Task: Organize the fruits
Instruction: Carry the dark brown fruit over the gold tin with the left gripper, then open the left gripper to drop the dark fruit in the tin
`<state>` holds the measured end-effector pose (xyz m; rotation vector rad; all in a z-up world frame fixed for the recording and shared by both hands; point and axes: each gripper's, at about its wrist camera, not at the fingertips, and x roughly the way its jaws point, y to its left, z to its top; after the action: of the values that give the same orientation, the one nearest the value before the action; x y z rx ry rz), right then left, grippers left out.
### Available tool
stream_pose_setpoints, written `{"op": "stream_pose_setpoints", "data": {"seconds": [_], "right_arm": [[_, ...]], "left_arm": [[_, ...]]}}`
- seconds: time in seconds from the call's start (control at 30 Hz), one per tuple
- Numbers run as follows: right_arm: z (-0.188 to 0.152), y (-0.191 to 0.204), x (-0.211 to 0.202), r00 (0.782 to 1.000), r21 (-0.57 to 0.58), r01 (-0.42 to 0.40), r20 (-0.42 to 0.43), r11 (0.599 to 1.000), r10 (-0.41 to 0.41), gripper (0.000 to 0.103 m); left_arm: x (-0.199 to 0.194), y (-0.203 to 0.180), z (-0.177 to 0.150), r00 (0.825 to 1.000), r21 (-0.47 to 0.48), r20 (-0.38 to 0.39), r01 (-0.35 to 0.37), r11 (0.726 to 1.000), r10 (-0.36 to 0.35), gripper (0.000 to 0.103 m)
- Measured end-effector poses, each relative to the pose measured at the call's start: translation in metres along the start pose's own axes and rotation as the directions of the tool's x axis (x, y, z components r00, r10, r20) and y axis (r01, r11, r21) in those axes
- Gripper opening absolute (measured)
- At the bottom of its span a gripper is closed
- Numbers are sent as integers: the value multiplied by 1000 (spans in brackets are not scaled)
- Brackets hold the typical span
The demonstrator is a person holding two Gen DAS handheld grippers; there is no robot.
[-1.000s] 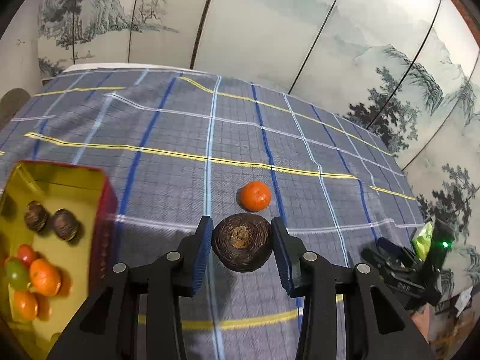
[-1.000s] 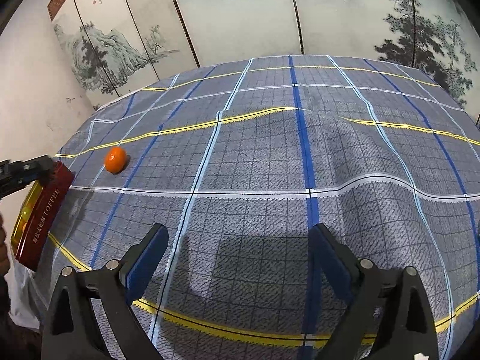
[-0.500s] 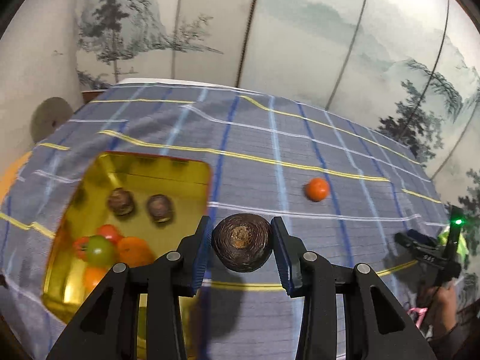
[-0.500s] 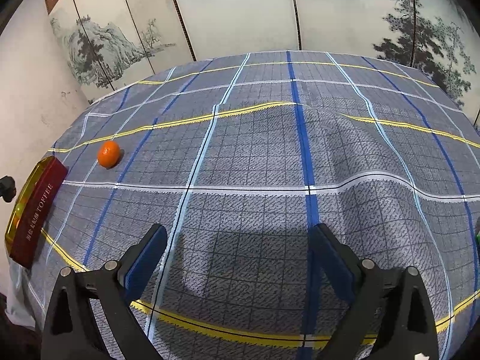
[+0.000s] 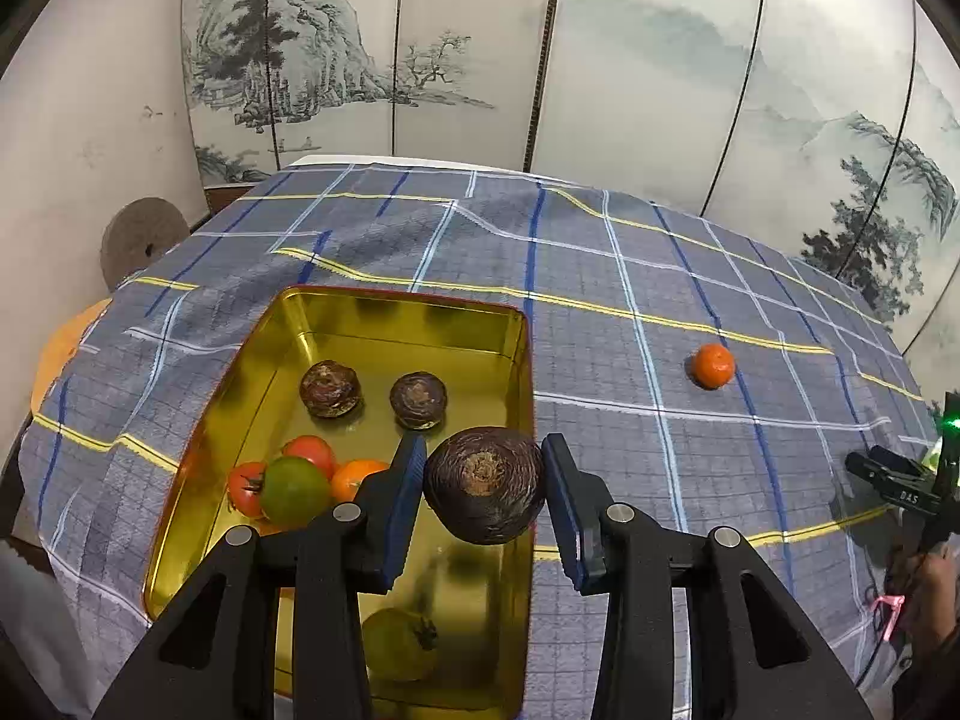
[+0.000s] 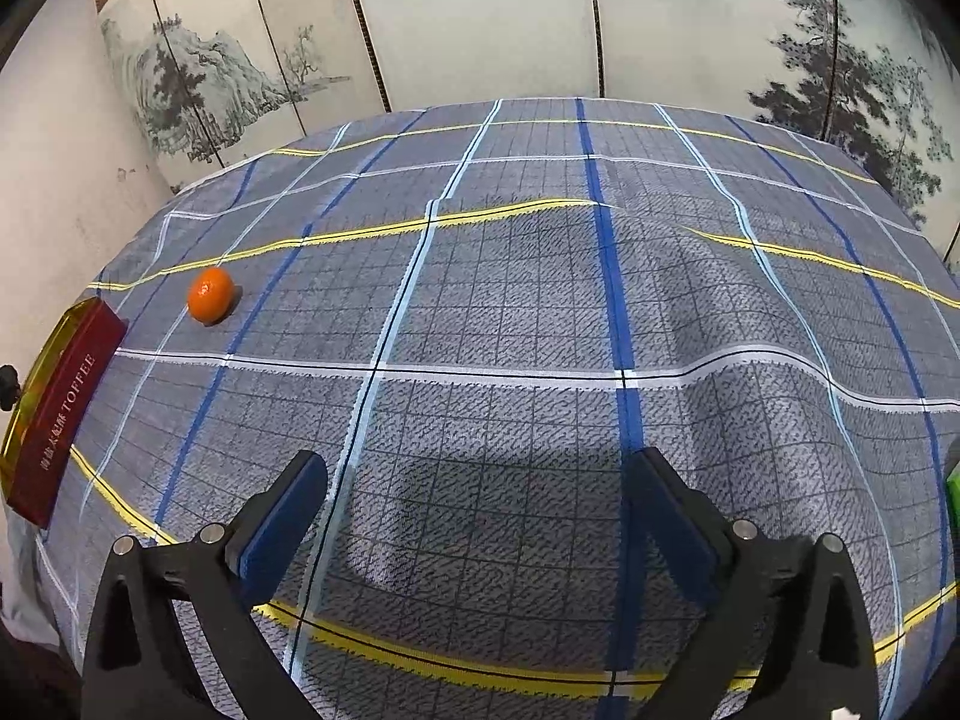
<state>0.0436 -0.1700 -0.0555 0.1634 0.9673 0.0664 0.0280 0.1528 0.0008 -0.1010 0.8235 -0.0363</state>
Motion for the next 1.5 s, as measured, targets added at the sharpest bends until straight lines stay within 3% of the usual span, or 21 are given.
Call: {"op": "stream_pose_setpoints", "data": {"seconds": [0.8,1.07,1.5], "right_arm": [[0,5,3,1000,-16,16,-9,1000,-17,102],[0,5,3,1000,-15,16,-9,1000,-16,102],[0,5,4,1000,-21,22,-12,1000,-23,102]], "left_arm": [[20,27,-18,995,-31,-98,-15,999,12,41],[32,25,-2,992,-25,-126,-11,1000,8,41],[27,21,3,995,0,-85,-44,999,44,47]]}}
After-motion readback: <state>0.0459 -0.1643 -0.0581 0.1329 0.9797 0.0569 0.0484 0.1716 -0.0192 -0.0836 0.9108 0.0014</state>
